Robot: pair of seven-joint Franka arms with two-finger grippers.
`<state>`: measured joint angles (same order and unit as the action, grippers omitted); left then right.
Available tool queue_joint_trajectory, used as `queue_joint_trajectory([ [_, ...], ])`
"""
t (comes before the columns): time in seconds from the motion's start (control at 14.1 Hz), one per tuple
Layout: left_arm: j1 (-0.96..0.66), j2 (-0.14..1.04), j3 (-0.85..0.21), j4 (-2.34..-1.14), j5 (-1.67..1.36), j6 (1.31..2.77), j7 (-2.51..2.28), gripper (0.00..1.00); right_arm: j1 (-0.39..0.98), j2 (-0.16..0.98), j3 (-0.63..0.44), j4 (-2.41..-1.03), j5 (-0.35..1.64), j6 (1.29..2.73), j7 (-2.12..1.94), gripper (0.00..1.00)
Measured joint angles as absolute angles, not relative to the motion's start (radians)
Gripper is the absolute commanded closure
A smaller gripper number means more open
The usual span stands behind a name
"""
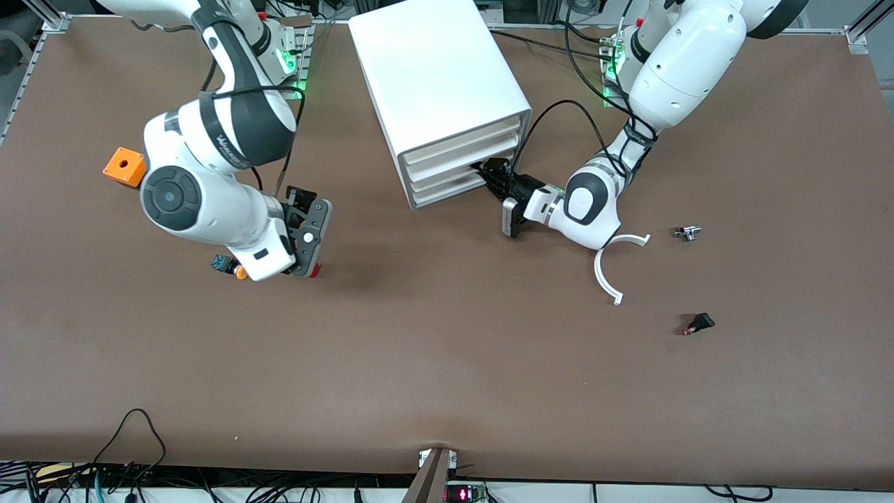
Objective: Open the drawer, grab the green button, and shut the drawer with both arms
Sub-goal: 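Pull the drawer open with the left gripper while the right gripper reaches in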
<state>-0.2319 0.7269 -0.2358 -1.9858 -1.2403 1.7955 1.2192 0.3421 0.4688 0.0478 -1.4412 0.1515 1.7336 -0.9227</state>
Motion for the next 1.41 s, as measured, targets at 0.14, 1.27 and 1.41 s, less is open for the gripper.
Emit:
queue_joint_trajectory([
  [0.14, -0.232, 0.727, -0.230, -1.980, -1.240, 1.796, 1.220, 1.00, 0.361, 0.473, 0.048, -1.441, 0.151, 1.744, -0.923, 0.00],
  [1.27, -0.216, 0.780, -0.075, -1.770, -1.219, 1.764, 1.220, 1.00, 0.582, 0.494, 0.076, -1.425, 0.151, 1.841, -1.000, 0.00],
  [1.41, -0.215, 0.787, -0.067, -1.753, -1.219, 1.762, 1.220, 1.00, 0.609, 0.517, 0.077, -1.425, 0.151, 1.884, -1.012, 0.00],
])
